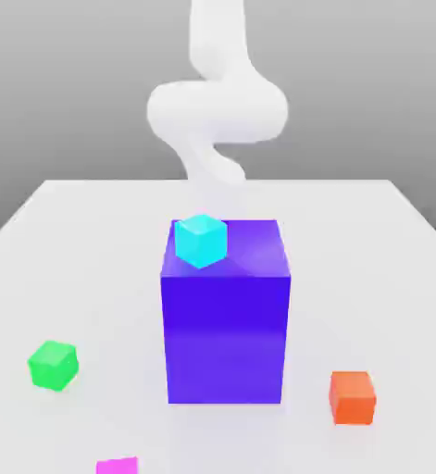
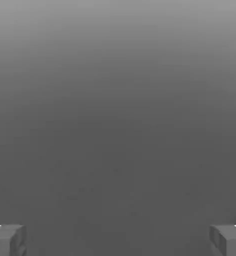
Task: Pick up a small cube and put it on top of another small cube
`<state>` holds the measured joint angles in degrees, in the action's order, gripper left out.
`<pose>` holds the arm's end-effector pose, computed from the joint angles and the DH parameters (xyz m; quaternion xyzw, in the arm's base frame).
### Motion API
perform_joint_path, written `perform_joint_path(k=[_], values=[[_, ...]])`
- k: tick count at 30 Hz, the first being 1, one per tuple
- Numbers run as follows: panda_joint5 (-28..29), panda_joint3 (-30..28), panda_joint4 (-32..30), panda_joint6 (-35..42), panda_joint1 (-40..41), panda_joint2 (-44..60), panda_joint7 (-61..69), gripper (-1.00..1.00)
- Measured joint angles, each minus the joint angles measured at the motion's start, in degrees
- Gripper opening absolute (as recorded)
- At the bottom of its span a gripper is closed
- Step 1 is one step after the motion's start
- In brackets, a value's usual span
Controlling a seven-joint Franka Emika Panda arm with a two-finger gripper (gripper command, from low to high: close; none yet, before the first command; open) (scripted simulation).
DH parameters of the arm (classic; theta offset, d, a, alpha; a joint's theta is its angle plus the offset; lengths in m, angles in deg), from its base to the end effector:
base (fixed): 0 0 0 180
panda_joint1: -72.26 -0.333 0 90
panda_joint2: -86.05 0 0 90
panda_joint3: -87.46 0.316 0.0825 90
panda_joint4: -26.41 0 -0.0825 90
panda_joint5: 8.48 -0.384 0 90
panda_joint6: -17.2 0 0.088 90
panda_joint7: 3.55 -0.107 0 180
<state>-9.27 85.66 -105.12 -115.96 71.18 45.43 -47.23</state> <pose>0.3793 -0.0088 0.6828 -0.8625 0.3550 -0.3288 0.1480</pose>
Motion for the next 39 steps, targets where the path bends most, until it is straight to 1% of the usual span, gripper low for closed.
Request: perform_joint_path(k=[9,16,23,30,34,35,39], values=[[-4.2,-6.0,0.9,-5.0,-2.9,19.0,8.8,0.0],[-8.0,-8.8,1.7,-8.7,-3.3,33.6,16.1,0.0],[-10.3,-9.4,2.3,-12.6,-1.5,48.0,22.1,0.0],[-9.1,-10.1,2.9,-17.0,0.3,61.8,25.8,0.0],[-11.2,-8.2,4.6,-22.6,2.0,70.1,27.8,0.0],[-11.7,-7.7,4.9,-23.7,2.5,71.7,28.2,-1.0],[-11.7,-7.7,4.9,-23.7,2.5,71.7,28.2,-1.0]])
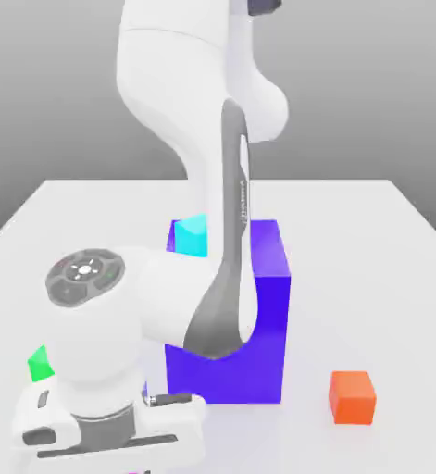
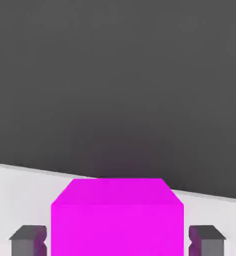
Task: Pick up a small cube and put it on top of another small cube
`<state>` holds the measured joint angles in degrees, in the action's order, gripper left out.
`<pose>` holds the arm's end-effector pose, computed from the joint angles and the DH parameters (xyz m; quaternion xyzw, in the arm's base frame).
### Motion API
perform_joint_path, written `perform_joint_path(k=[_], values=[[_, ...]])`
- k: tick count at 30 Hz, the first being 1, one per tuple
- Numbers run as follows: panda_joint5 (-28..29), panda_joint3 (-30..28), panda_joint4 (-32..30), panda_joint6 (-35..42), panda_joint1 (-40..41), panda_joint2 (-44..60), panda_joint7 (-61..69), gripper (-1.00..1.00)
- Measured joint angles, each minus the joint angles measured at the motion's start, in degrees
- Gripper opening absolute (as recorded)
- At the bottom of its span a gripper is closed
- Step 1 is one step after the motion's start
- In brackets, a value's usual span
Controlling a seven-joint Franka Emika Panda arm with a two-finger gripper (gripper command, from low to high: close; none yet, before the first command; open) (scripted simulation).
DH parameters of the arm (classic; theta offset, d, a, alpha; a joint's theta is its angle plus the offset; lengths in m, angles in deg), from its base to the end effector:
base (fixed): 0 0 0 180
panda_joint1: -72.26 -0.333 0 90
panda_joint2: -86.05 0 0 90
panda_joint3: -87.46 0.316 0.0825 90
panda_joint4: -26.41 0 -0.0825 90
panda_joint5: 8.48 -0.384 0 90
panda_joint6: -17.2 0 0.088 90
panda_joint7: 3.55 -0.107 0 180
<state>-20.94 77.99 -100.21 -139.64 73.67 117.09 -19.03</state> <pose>0.5310 -0.1150 0.1335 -0.9497 0.3132 -0.0001 0.0000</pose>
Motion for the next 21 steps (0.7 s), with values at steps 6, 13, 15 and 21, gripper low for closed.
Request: perform_joint_path(k=[6,13,15,21], values=[[1.8,-1.6,-1.2,3.8,-1.2,-5.0,-1.3,-1.0],[9.3,-11.8,-12.5,6.0,0.2,-19.4,-10.7,-1.0],[11.5,-14.7,-16.5,5.8,1.5,-23.4,-13.8,-1.0],[13.8,-18.2,-26.7,4.1,11.8,-31.9,-19.1,-1.0]])
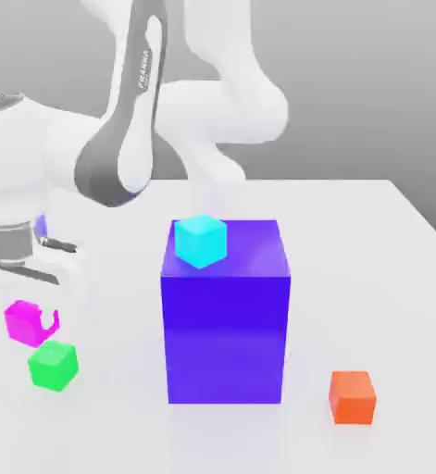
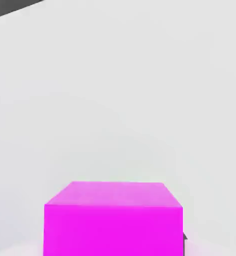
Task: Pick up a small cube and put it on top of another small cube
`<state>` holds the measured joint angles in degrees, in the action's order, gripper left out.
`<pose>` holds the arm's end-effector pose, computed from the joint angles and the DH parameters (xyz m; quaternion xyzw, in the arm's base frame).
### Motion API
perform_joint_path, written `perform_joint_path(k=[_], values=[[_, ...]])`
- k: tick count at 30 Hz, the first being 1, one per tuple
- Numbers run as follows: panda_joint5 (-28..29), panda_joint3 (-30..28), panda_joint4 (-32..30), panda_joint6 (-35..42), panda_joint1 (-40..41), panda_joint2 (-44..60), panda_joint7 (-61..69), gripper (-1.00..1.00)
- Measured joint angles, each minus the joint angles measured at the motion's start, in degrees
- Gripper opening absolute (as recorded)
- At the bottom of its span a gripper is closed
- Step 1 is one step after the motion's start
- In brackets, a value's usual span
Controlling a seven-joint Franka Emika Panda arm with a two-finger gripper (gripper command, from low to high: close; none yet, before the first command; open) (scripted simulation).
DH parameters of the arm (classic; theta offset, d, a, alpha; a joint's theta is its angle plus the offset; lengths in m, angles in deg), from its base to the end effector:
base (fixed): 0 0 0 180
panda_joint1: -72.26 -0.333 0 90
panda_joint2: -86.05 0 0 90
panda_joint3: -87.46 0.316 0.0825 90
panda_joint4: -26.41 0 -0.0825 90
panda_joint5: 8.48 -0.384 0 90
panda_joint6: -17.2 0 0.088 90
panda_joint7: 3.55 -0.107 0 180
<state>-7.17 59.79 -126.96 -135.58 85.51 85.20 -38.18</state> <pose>0.3156 -0.2718 0.2403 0.7966 -0.6045 0.0014 0.0019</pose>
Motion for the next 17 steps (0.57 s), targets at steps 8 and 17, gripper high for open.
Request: perform_joint_path(k=[8,17], values=[[-11.5,7.1,-0.1,-8.8,1.8,9.6,8.0,-1.0],[-12.0,7.8,-0.1,-9.3,2.3,10.2,8.4,1.0]])
